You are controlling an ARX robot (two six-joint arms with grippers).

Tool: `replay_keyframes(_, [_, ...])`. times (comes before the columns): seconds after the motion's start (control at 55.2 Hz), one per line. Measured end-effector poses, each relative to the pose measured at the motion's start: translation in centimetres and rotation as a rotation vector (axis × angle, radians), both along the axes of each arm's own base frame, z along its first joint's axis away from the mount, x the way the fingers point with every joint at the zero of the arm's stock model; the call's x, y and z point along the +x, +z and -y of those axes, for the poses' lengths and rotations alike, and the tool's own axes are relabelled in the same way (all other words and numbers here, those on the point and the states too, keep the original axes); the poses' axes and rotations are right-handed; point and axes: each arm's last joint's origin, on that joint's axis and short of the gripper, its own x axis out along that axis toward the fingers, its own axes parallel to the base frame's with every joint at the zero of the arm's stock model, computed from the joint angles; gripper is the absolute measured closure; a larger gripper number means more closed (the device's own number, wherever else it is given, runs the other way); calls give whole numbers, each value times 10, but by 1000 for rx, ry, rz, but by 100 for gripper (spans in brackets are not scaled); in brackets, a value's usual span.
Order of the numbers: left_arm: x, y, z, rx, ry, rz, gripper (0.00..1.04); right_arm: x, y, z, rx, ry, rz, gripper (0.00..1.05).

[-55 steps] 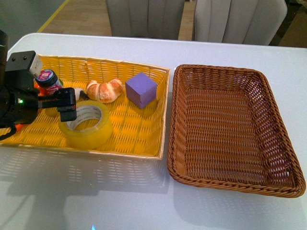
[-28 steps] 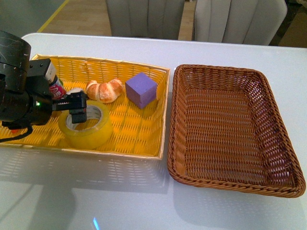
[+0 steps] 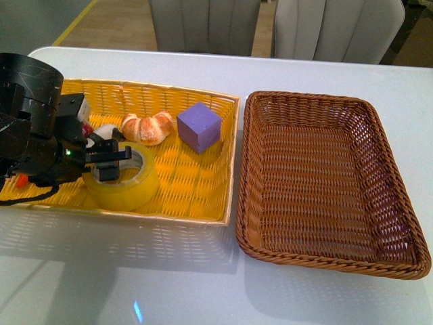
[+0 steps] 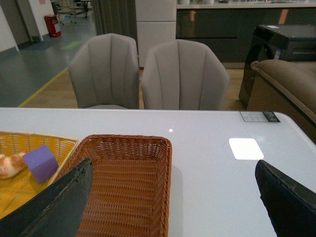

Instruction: Move tape to another basket

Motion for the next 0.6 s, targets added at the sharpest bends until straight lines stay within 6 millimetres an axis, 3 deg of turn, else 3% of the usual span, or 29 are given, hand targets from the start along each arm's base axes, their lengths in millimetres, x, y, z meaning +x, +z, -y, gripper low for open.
replay_keyframes(0.127, [-3,6,0,-11,18,10,88,0,0,0,0,0,0,9])
replay_keyframes(0.434, [-16,47,2,-43,38,100,89,0,0,0,0,0,0,9])
replay_keyframes(0.597, [-22,82,19,-55,-9,176,89,0,0,0,0,0,0,9])
